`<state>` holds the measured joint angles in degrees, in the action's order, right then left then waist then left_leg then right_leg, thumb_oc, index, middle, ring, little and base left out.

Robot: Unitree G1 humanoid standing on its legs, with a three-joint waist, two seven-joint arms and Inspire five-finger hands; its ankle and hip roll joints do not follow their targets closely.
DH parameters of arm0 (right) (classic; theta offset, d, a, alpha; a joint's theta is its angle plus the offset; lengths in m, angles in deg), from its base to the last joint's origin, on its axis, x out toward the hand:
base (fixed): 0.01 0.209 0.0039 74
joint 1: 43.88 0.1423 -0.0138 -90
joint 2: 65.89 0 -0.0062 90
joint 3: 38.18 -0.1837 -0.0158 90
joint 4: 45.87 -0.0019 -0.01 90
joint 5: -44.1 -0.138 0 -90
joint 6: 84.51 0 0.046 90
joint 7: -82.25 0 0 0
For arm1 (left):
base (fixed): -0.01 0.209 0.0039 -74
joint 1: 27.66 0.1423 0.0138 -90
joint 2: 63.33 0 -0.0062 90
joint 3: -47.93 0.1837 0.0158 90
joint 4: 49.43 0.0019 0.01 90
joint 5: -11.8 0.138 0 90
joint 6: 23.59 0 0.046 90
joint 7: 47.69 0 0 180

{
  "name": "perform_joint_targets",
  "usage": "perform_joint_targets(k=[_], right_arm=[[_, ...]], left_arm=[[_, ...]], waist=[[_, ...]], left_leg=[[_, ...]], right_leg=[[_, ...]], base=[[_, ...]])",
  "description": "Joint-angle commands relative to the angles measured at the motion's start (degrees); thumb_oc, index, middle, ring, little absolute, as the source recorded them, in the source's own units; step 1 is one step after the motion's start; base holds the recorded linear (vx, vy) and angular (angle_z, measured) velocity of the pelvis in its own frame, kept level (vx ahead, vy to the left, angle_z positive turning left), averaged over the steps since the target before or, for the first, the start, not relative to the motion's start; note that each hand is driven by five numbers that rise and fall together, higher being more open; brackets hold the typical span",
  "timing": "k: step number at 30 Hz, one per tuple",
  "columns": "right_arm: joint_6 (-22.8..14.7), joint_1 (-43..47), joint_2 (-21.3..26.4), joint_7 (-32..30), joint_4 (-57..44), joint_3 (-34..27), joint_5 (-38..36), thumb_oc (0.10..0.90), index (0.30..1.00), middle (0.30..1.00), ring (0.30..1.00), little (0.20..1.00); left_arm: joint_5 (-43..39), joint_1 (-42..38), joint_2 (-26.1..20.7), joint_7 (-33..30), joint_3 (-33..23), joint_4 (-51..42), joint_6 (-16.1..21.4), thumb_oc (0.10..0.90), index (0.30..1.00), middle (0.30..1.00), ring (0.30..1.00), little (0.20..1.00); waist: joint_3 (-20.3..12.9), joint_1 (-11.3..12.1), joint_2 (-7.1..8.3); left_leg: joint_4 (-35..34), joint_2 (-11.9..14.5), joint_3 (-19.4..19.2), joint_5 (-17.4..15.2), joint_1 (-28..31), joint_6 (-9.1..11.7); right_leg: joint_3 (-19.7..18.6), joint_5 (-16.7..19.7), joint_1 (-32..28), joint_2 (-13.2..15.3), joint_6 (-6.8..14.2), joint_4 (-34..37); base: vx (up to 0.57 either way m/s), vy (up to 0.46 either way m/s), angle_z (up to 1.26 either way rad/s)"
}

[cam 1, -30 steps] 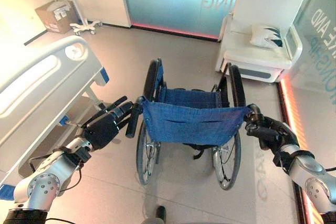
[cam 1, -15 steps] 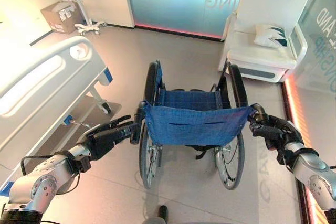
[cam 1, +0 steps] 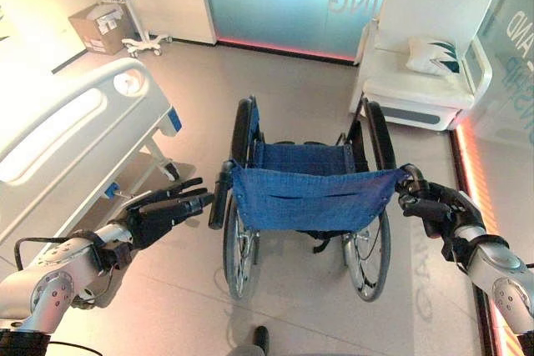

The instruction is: Push the wheelchair next to the bed

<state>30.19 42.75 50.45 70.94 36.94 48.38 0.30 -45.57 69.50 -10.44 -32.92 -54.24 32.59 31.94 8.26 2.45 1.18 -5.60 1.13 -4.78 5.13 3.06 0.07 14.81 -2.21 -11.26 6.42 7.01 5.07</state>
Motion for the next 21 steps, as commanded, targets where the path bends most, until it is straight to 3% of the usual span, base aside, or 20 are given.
perform_joint_targets(k=[1, 13, 21], right_arm=[[-6.7, 3.3, 3.4, 2.9, -2.5, 0.7, -3.6, 0.4, 0.3, 0.3, 0.3, 0.3], [-7.3, 2.5, 3.2, 2.8, -3.4, 1.0, -3.2, 0.4, 0.3, 0.3, 0.3, 0.3], [-8.1, 3.3, 4.0, 1.7, -3.3, 2.9, -4.3, 0.4, 0.3, 0.3, 0.3, 0.3]], left_arm=[[-8.2, -4.9, -1.3, -1.6, -1.8, -2.5, 2.8, 0.8, 0.9, 0.9, 0.9, 0.9], [-8.8, -4.9, 0.1, -5.3, -0.7, -2.9, -0.8, 0.8, 0.9, 0.9, 0.9, 0.9], [-5.5, -6.8, -1.2, -3.2, 4.2, -1.8, -7.4, 0.8, 0.9, 0.9, 0.9, 0.9]], waist=[[-4.1, 0.2, -2.89], [-4.2, -0.3, -2.86], [-4.1, -0.8, -2.96]], left_leg=[[0.6, 3.5, -2.4, -3.0, 2.4, 3.9], [0.6, 3.4, -2.9, -3.0, 2.2, 3.8], [0.6, 3.4, -3.4, -3.0, 2.5, 3.7]], right_leg=[[2.5, 3.0, 3.2, 1.3, 0.1, -0.4], [2.0, 3.2, 3.5, 1.2, 0.1, -0.3], [1.7, 3.4, 3.5, 1.0, 0.2, -0.1]], base=[[0.0, 0.0, 0.0], [0.0, 0.0, 0.0], [0.0, 0.0, 0.0]])
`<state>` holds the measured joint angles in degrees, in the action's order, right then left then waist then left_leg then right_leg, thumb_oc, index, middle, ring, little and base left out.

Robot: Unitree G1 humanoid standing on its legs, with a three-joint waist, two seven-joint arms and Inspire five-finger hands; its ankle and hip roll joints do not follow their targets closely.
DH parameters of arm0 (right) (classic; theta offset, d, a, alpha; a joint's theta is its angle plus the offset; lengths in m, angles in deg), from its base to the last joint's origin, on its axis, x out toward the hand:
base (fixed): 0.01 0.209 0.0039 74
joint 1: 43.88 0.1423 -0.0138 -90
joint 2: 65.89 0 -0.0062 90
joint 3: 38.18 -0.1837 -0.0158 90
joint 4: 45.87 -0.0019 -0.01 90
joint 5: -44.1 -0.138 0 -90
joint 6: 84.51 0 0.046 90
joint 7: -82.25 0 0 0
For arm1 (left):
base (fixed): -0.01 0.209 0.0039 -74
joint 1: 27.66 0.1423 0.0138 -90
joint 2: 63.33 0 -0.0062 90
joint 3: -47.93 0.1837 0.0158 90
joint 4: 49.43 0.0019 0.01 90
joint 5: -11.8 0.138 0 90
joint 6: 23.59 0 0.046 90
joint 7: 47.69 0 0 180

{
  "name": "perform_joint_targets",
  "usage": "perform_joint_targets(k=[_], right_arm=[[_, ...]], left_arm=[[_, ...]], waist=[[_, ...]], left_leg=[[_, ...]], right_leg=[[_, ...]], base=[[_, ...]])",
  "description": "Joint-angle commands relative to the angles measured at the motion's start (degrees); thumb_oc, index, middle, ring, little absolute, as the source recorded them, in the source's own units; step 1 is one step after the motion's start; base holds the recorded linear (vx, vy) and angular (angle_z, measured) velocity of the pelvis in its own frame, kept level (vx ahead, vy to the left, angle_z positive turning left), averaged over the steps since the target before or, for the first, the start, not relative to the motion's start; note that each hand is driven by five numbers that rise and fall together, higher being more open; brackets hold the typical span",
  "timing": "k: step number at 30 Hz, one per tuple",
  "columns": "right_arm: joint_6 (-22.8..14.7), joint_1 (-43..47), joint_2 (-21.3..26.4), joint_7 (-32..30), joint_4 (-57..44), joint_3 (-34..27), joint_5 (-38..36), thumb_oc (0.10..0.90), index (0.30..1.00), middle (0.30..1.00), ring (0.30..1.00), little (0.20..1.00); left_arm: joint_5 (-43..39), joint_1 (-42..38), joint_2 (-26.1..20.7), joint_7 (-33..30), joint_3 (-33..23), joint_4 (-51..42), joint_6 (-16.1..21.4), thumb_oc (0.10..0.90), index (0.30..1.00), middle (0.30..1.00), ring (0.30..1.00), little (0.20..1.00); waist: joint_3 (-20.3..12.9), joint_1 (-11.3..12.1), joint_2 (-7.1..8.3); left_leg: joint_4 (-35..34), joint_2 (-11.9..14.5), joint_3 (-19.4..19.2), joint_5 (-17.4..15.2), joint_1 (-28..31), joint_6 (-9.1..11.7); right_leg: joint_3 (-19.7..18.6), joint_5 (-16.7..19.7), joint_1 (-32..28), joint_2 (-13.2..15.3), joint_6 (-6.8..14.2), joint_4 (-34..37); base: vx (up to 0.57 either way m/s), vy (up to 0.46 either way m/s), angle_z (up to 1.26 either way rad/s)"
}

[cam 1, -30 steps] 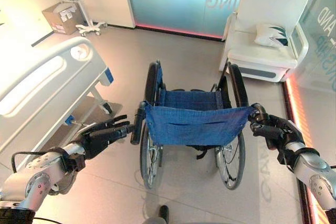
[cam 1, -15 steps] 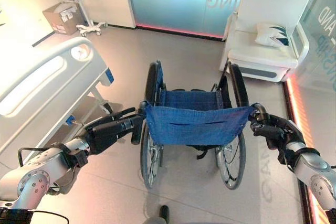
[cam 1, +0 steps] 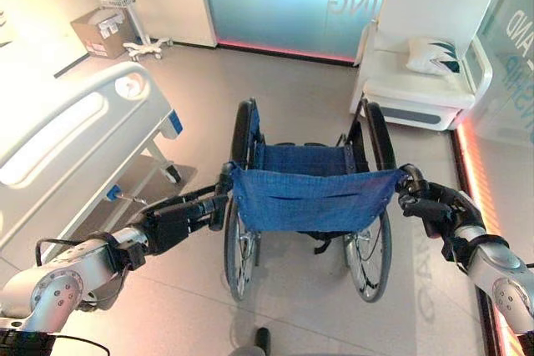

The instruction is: Push the wheelchair next to the bed

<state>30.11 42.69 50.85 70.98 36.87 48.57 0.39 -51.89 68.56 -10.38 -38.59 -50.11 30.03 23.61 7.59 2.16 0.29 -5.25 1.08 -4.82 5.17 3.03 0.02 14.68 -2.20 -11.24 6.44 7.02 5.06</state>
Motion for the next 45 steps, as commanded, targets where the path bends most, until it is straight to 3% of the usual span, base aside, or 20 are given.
perform_joint_targets(k=[1, 13, 24, 29, 36, 41, 42, 43, 45], right_arm=[[-8.3, 3.3, 3.8, 1.5, -3.4, 2.9, -4.7, 0.4, 0.3, 0.3, 0.3, 0.3], [-9.4, 3.4, 4.4, 0.2, -3.5, 4.9, -5.9, 0.4, 0.3, 0.3, 0.3, 0.3], [-8.9, 4.1, 3.6, 0.5, -2.6, 6.1, -5.2, 0.4, 0.3, 0.3, 0.3, 0.3], [-8.4, 4.8, 3.4, 1.6, -1.9, 6.2, -4.7, 0.4, 0.3, 0.3, 0.3, 0.3], [-8.5, 5.3, 2.0, 2.7, -0.3, 6.7, -3.0, 0.4, 0.3, 0.3, 0.3, 0.3], [-8.2, 4.7, 0.8, 3.5, -0.6, 6.1, -1.8, 0.4, 0.3, 0.3, 0.3, 0.3], [-8.0, 4.5, 0.4, 3.4, -1.0, 6.1, -1.6, 0.4, 0.3, 0.3, 0.3, 0.3], [-7.9, 4.5, 0.4, 3.3, -1.1, 6.1, -1.6, 0.4, 0.3, 0.3, 0.3, 0.3], [-7.7, 4.4, 0.2, 3.5, -1.3, 6.0, -1.5, 0.4, 0.3, 0.3, 0.3, 0.3]], left_arm=[[2.5, -6.0, -1.9, 3.3, 0.8, 1.1, 0.8, 0.8, 0.9, 0.9, 0.9, 0.9], [-6.6, -7.2, -2.4, -0.8, 4.0, -0.8, 0.4, 0.8, 0.9, 0.9, 0.9, 0.9], [-15.4, -11.1, 0.3, -9.8, 4.0, -1.9, 11.1, 0.8, 0.9, 0.9, 0.9, 0.9], [-14.8, -13.5, 1.2, -10.4, 4.1, -0.5, 13.3, 0.8, 0.9, 0.9, 0.9, 0.9], [-16.7, -16.5, 3.0, -11.5, 3.4, 1.0, 20.4, 0.8, 0.9, 0.9, 0.9, 0.9], [-18.4, -17.0, 4.8, -11.1, 2.8, 0.1, 20.7, 0.8, 0.9, 0.9, 0.9, 0.9], [-17.4, -16.8, 5.4, -9.7, 3.0, -0.7, 22.5, 0.521, 0.481, 0.481, 0.481, 0.481], [-17.3, -16.8, 5.5, -9.5, 3.1, -0.9, 23.0, 0.4, 0.3, 0.3, 0.3, 0.3], [-15.7, -16.7, 6.2, -8.3, 3.3, -1.9, 24.7, 0.4, 0.3, 0.3, 0.3, 0.3]], waist=[[-3.4, -0.6, -2.09], [-3.5, -0.9, -2.39], [-3.8, -1.2, -2.07], [-3.9, -1.5, -1.92], [-4.0, -1.7, -1.75], [-3.9, -2.1, -1.69], [-3.8, -2.2, -1.67], [-3.8, -2.2, -1.65], [-3.6, -2.2, -1.57]], left_leg=[[0.2, 3.4, -3.5, -3.0, 2.6, 3.7], [0.2, 3.3, -4.0, -3.2, 3.0, 3.6], [0.2, 3.0, -3.8, -3.5, 3.2, 3.5], [0.2, 3.1, -3.7, -3.6, 3.3, 3.6], [0.2, 3.1, -3.8, -3.7, 3.5, 3.5], [0.2, 3.2, -3.9, -3.7, 3.5, 3.5], [0.2, 3.2, -3.9, -3.7, 3.5, 3.4], [0.2, 3.2, -3.9, -3.7, 3.5, 3.4], [0.2, 3.2, -3.9, -3.7, 3.6, 3.4]], right_leg=[[1.7, 3.5, 3.4, 0.9, 0.3, -0.1], [1.7, 3.7, 3.3, 1.1, 0.6, -0.1], [1.4, 3.6, 3.1, 1.1, 0.6, -0.1], [1.2, 3.5, 3.0, 1.1, 0.5, -0.1], [1.0, 3.2, 3.0, 1.0, 0.3, -0.3], [0.6, 3.1, 3.1, 1.0, 0.2, -0.4], [0.5, 3.0, 3.2, 1.0, 0.2, -0.5], [0.4, 3.0, 3.2, 1.0, 0.2, -0.5], [0.3, 2.9, 3.1, 0.9, 0.1, -0.5]], base=[[0.0, 0.0, 0.0], [0.0, 0.0, 0.0], [0.0, 0.0, 0.0], [0.0, 0.0, 0.0], [0.0, 0.0, 0.0], [0.0, 0.0, 0.0], [0.0, 0.0, 0.0], [0.0, 0.0, 0.0], [0.0, 0.0, 0.0]])
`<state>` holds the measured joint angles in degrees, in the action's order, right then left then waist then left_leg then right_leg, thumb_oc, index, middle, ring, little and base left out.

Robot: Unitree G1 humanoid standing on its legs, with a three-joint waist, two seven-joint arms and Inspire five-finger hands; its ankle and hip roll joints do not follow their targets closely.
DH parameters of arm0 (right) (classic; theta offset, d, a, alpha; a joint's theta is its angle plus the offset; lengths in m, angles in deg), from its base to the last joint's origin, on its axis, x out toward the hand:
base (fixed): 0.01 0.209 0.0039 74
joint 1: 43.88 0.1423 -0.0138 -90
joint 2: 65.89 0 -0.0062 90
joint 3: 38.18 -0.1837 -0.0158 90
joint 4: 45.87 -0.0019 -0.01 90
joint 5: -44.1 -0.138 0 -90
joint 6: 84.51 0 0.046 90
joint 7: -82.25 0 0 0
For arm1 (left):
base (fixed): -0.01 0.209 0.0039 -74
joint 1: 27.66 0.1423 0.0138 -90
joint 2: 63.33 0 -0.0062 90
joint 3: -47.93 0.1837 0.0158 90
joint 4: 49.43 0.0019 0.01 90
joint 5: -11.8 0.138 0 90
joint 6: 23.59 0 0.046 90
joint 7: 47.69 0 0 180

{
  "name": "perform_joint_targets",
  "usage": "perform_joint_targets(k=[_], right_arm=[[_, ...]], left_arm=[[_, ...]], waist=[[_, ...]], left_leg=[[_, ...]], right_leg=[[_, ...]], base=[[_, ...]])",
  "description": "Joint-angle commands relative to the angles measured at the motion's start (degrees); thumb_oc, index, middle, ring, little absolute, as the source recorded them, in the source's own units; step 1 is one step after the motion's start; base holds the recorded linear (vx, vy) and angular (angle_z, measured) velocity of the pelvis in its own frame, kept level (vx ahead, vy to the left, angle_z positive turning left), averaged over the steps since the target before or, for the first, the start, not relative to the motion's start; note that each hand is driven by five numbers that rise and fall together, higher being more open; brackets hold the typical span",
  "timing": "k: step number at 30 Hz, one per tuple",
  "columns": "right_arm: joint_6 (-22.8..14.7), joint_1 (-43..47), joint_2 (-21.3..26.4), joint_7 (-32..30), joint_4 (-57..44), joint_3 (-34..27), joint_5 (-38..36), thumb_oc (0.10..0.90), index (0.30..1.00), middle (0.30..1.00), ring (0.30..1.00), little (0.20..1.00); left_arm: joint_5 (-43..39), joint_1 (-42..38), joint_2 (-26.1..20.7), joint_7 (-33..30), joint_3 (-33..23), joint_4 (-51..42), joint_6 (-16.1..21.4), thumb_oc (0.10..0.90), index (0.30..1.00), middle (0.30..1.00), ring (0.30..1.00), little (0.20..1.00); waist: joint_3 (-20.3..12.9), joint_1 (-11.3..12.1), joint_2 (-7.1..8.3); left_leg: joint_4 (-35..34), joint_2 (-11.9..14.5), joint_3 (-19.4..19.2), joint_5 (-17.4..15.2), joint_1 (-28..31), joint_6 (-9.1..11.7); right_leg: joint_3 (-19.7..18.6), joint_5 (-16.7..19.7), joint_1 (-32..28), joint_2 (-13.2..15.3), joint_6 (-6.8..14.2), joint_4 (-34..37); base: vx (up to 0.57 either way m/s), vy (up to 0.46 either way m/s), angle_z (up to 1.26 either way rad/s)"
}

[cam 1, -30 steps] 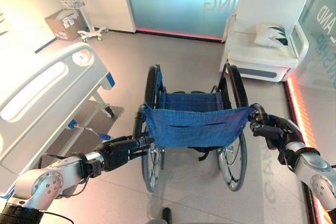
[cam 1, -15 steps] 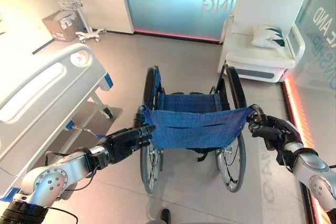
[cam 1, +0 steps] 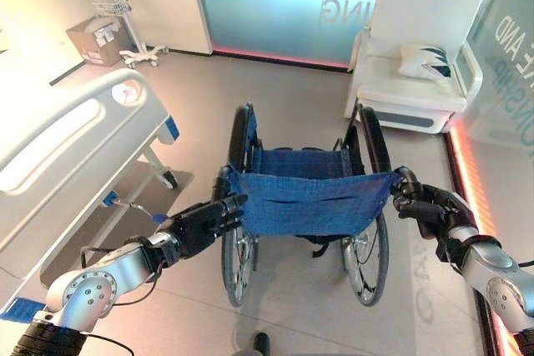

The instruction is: Push the wheelchair next to the bed

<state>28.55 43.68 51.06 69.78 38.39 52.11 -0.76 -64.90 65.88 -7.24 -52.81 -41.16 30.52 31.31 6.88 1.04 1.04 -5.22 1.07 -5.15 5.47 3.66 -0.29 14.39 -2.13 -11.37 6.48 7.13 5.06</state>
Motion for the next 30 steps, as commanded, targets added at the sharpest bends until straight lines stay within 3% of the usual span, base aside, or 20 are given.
perform_joint_targets(k=[1, 11, 26, 30], right_arm=[[-6.1, 3.2, -0.3, 5.0, -2.9, 2.3, 0.0, 0.4, 0.3, 0.3, 0.3, 0.3], [-6.6, 3.1, -1.5, 5.4, -4.2, 2.9, 0.7, 0.4, 0.3, 0.3, 0.3, 0.3], [-6.1, 3.8, -0.2, 8.3, -5.9, 2.6, 1.7, 0.4, 0.3, 0.3, 0.3, 0.3], [-6.1, 5.2, 0.9, 11.0, -5.9, 2.9, 2.3, 0.4, 0.3, 0.3, 0.3, 0.3]], left_arm=[[-0.7, -13.7, 3.3, 6.7, -5.8, -3.0, 17.2, 0.4, 0.3, 0.3, 0.3, 0.3], [3.5, -12.3, 5.0, 5.7, -6.4, -5.9, 19.7, 0.4, 0.3, 0.3, 0.3, 0.3], [0.7, -10.0, 6.0, 1.4, -9.3, -7.5, 21.0, 0.4, 0.3, 0.3, 0.3, 0.3], [-0.5, -9.5, 6.4, -0.7, -11.4, -7.9, 21.7, 0.4, 0.3, 0.3, 0.3, 0.3]], waist=[[-2.8, -1.1, -2.28], [-2.6, -0.8, -1.84], [-1.9, -0.1, -1.14], [-0.8, 0.4, -0.3]], left_leg=[[0.2, 3.2, -3.5, -4.0, 3.0, 3.7], [0.2, 3.5, -3.3, -4.0, 3.4, 3.9], [0.7, 5.3, -2.6, -2.7, 4.6, 5.0], [7.9, 7.3, -1.8, -3.2, 2.7, 6.4]], right_leg=[[0.6, 2.8, 3.2, 0.9, -0.1, -0.6], [0.6, 2.7, 2.8, 0.6, -0.2, -0.6], [0.5, 0.8, 3.4, -1.7, -1.7, -3.7], [-0.3, -0.4, 4.5, -2.9, -3.4, -7.0]], base=[[0.0, 0.0, 0.0], [0.0, 0.0, 0.0], [0.01, -0.099, -0.01], [0.02, -0.193, -0.11]])
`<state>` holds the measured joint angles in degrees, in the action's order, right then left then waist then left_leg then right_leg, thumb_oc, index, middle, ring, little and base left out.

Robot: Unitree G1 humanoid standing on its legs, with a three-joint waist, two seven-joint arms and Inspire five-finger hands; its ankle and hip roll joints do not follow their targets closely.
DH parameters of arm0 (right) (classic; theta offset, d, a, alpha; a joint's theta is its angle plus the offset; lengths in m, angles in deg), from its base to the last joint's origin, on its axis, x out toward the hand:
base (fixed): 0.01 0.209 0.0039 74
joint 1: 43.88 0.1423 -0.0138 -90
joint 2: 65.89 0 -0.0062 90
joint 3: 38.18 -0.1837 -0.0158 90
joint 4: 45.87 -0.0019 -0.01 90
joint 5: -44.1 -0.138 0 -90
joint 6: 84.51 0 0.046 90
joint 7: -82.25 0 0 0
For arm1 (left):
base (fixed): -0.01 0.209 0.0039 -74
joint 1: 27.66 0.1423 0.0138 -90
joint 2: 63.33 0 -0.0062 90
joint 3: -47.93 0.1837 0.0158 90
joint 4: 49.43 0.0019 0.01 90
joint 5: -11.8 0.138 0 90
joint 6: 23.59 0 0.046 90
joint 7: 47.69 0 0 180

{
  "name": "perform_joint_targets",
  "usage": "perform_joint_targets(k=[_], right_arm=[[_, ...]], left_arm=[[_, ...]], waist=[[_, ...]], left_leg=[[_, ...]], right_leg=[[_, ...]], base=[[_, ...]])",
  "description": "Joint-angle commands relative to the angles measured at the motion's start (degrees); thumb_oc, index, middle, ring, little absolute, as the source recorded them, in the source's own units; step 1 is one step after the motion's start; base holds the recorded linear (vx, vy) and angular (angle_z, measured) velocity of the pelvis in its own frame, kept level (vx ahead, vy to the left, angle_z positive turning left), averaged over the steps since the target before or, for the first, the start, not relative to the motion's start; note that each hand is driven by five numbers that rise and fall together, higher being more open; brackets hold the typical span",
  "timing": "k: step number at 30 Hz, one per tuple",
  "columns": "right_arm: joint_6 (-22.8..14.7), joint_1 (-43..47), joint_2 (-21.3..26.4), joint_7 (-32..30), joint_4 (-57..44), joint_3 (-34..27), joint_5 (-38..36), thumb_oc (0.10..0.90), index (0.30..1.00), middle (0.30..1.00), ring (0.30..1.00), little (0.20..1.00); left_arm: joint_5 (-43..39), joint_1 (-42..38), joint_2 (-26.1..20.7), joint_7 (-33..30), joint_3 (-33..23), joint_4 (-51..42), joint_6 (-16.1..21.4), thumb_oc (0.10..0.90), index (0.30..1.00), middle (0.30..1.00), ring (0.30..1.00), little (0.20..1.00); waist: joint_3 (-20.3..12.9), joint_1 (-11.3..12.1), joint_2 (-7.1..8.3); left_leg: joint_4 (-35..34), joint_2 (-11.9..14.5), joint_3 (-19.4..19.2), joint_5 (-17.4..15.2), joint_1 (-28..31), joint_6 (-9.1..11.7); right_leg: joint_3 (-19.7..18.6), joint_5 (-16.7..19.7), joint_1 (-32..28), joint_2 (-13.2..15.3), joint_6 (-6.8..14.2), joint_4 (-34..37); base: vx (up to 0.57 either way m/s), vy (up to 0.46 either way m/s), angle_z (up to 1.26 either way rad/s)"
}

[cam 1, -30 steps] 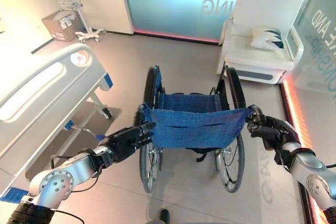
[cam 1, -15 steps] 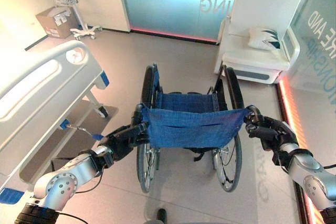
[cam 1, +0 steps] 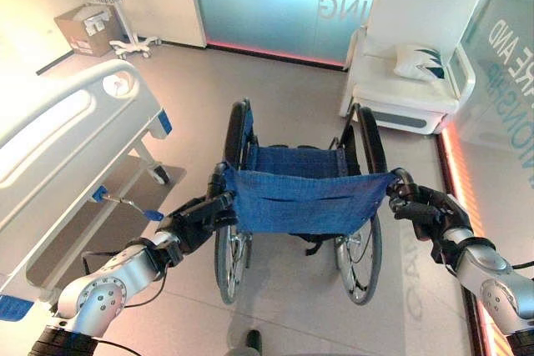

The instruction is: Push the wheelchair next to the bed

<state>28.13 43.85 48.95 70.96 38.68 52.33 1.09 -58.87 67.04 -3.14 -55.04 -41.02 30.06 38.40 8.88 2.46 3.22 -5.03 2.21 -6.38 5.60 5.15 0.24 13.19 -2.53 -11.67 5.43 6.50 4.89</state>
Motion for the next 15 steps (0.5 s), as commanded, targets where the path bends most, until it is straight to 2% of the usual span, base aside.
perform_joint_targets(k=[1, 2, 3, 4, 5, 7, 8, 9, 11, 12, 14, 15], right_arm=[[-5.7, 5.3, 3.1, 10.4, -6.0, 2.7, 0.6, 0.4, 0.3, 0.3, 0.3, 0.3], [-5.7, 6.4, 3.5, 10.7, -6.0, 3.2, 0.7, 0.4, 0.3, 0.3, 0.3, 0.3], [-5.7, 6.6, 3.5, 10.8, -6.0, 3.3, 0.9, 0.4, 0.3, 0.3, 0.3, 0.3], [-6.3, 7.2, 3.8, 11.1, -6.0, 3.8, 1.3, 0.4, 0.3, 0.3, 0.3, 0.3], [-6.9, 7.6, 4.0, 11.2, -6.1, 4.0, 1.3, 0.4, 0.3, 0.3, 0.3, 0.3], [-7.8, 7.8, 4.0, 11.7, -6.2, 4.0, 1.6, 0.4, 0.3, 0.3, 0.3, 0.3], [-8.0, 8.5, 3.9, 12.8, -6.4, 3.9, 2.2, 0.4, 0.3, 0.3, 0.3, 0.3], [-7.8, 9.0, 3.8, 13.0, -6.6, 4.1, 2.3, 0.4, 0.3, 0.3, 0.3, 0.3], [-7.5, 10.0, 3.8, 12.9, -6.8, 4.6, 2.4, 0.4, 0.3, 0.3, 0.3, 0.3], [-7.0, 11.1, 4.2, 12.4, -6.7, 5.2, 1.7, 0.4, 0.3, 0.3, 0.3, 0.3], [-7.4, 11.0, 4.7, 12.9, -6.7, 5.0, 0.4, 0.4, 0.3, 0.3, 0.3, 0.3], [-7.6, 10.8, 4.8, 13.2, -6.7, 4.8, 0.1, 0.4, 0.3, 0.3, 0.3, 0.3]], left_arm=[[-6.7, -10.4, 2.4, 1.3, -12.1, -7.3, 14.4, 0.4, 0.3, 0.3, 0.3, 0.3], [-7.7, -10.2, 2.2, 0.3, -13.6, -7.0, 13.8, 0.4, 0.3, 0.3, 0.3, 0.3], [-7.8, -10.2, 2.2, 0.1, -13.9, -7.0, 13.7, 0.4, 0.3, 0.3, 0.3, 0.3], [-7.9, -9.9, 2.1, 0.3, -15.2, -6.3, 13.2, 0.4, 0.3, 0.3, 0.3, 0.3], [-8.1, -9.7, 2.1, 0.6, -16.0, -5.8, 13.0, 0.4, 0.3, 0.3, 0.3, 0.3], [-7.9, -9.5, 2.4, 0.7, -16.6, -5.5, 13.1, 0.4, 0.3, 0.3, 0.3, 0.3], [-7.3, -8.6, 2.8, 0.6, -17.7, -5.4, 13.4, 0.4, 0.3, 0.3, 0.3, 0.3], [-7.1, -8.1, 2.9, 0.6, -18.2, -5.4, 13.8, 0.4, 0.3, 0.3, 0.3, 0.3], [-7.0, -7.7, 2.8, 1.0, -18.6, -5.3, 14.1, 0.4, 0.3, 0.3, 0.3, 0.3], [-6.4, -7.1, 2.2, 1.9, -18.8, -4.4, 14.5, 0.4, 0.3, 0.3, 0.3, 0.3], [-6.1, -6.2, 1.8, 2.6, -19.1, -4.0, 15.3, 0.4, 0.3, 0.3, 0.3, 0.3], [-6.1, -5.9, 1.7, 2.8, -19.2, -4.0, 15.5, 0.4, 0.3, 0.3, 0.3, 0.3]], waist=[[-2.5, -0.8, -2.29], [-1.4, -0.3, -1.48], [-1.2, -0.2, -1.42], [0.2, 0.3, -0.64], [1.4, 0.5, -0.29], [2.2, 0.8, -0.4], [3.4, 1.8, -0.8], [3.5, 2.4, -1.23], [3.7, 3.0, -1.81], [3.7, 4.2, -2.85], [3.8, 5.3, -3.27], [3.8, 5.4, -3.25]], left_leg=[[9.8, 6.7, -0.5, -2.9, 0.7, 6.1], [17.8, 7.9, 0.3, -0.8, -1.7, 6.2], [19.3, 8.1, 0.6, -0.7, -2.4, 6.2], [27.4, 8.5, 1.0, 1.2, -6.0, 5.7], [32.1, 8.7, 0.4, 2.7, -9.0, 5.4], [33.0, 7.8, 0.6, 3.5, -11.4, 5.2], [29.0, 4.8, 1.6, 4.1, -13.0, 4.9], [25.7, 3.8, 2.1, 5.6, -13.8, 5.0], [20.6, 3.1, 2.6, 8.2, -14.2, 5.7], [12.4, 2.3, 4.0, 11.6, -15.6, 6.7], [6.2, 1.6, 4.6, 13.4, -16.7, 7.2], [5.4, 1.5, 4.5, 13.4, -16.8, 7.2]], right_leg=[[0.7, -0.1, 5.0, -2.1, -3.1, -7.5], [0.2, -0.5, 5.5, -2.9, -4.2, -9.2], [0.1, -0.6, 5.6, -3.1, -4.4, -9.6], [-0.4, -1.0, 5.8, -3.8, -5.5, -11.3], [-0.7, -1.4, 5.6, -4.6, -6.5, -12.4], [-1.0, -2.0, 5.3, -5.3, -6.9, -13.3], [-1.7, -3.0, 4.3, -5.8, -6.4, -14.4], [-1.9, -3.2, 4.0, -6.3, -6.2, -14.5], [-2.2, -3.8, 3.3, -6.9, -6.0, -14.6], [-2.6, -4.5, 1.7, -8.0, -5.8, -14.2], [-3.0, -5.5, -0.4, -8.4, -5.8, -13.8], [-3.2, -5.8, -0.9, -8.4, -5.8, -13.8]], base=[[0.04, -0.256, -0.05], [0.04, -0.25, -0.07], [0.04, -0.332, -0.28], [0.05, -0.271, -0.3], [0.08, -0.274, -0.28], [0.13, -0.068, -0.04], [0.24, 0.054, 0.03], [0.31, 0.085, 0.01], [0.32, 0.092, -0.19], [0.43, 0.123, -0.18], [0.47, 0.137, -0.11], [0.35, 0.104, -0.32]])
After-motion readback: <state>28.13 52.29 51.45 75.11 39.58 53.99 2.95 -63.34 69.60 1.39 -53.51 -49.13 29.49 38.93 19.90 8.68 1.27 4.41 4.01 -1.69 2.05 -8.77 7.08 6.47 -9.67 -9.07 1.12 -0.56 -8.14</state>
